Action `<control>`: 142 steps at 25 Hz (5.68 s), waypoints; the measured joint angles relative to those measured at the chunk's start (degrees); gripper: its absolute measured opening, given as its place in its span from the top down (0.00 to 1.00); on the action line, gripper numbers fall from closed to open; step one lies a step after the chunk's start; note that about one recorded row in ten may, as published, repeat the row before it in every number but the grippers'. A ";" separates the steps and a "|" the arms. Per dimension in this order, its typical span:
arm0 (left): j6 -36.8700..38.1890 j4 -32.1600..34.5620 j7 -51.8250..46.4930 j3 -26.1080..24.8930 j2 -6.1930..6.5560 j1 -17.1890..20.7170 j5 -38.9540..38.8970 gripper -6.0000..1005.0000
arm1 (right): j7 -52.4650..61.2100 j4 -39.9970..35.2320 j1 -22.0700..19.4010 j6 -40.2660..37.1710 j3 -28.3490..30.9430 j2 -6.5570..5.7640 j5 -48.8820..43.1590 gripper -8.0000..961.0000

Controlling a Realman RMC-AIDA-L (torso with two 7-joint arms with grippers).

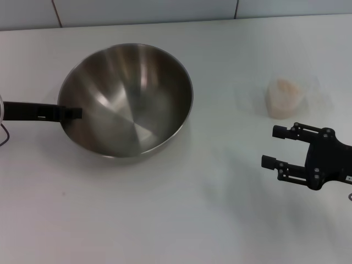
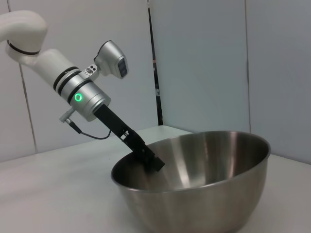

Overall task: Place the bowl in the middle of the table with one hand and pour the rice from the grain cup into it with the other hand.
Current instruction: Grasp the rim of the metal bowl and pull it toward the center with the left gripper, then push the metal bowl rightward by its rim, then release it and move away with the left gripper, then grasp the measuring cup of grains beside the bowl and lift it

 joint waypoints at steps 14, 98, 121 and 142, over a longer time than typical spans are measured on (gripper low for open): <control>1.31 1.41 -0.07 0.20 0.08 -1.79 -0.05 0.80 | 0.00 0.00 0.37 0.70 0.10 0.00 0.00 0.30; -10.91 -7.62 20.21 5.41 0.30 -5.53 -22.75 0.19 | -1.48 1.94 0.85 2.28 0.10 -0.18 -0.43 0.35; 14.62 -9.15 61.73 3.39 2.18 11.68 -44.52 0.16 | -2.29 4.25 2.59 7.68 0.28 -0.08 1.60 0.36; 22.17 -10.81 63.18 1.95 3.55 12.31 -43.67 0.16 | -33.34 25.96 -1.72 15.07 9.23 0.02 30.21 0.38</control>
